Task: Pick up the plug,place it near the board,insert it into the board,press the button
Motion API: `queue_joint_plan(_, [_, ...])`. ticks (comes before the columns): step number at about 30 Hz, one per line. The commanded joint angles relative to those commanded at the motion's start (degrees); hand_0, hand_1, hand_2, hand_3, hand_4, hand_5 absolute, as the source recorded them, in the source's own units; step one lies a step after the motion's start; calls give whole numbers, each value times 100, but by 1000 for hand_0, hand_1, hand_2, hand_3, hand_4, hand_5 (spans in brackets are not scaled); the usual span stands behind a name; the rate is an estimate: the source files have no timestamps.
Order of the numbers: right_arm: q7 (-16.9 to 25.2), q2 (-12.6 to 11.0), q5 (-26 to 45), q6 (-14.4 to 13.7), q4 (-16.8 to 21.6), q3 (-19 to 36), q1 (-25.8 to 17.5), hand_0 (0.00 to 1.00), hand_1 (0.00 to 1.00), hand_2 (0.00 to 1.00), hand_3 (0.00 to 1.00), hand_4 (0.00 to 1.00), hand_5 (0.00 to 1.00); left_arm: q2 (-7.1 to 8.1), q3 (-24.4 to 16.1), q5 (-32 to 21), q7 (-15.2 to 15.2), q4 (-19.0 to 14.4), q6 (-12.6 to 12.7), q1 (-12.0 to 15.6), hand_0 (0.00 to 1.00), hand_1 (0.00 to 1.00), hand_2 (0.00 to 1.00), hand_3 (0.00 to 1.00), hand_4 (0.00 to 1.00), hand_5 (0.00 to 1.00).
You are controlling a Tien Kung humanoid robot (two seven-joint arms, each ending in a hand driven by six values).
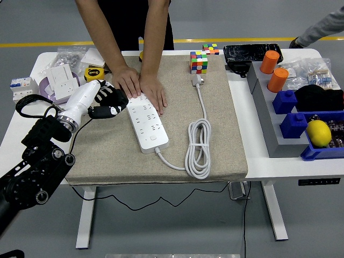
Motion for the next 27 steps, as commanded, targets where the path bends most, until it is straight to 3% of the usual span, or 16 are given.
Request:
queue_joint_plan(5, [-14,-7,-34,-9,0,57,-6,798,722,715,706,998,821,154,-42,-63,-24,41,17,126,430,507,428,385,536,157])
queue_joint_plan(16, [-6,11,-24,-6,0,80,-30,800,722,715,705,998,820,182,-42,121,-29,358,-4,266,431,507,427,389,529,158])
queue_joint_plan(27, [16,-4,39,0,0,2,16,802,722,714,704,998,821,199,99,63,-33,415,-96,286,436,510,428,397,532,164])
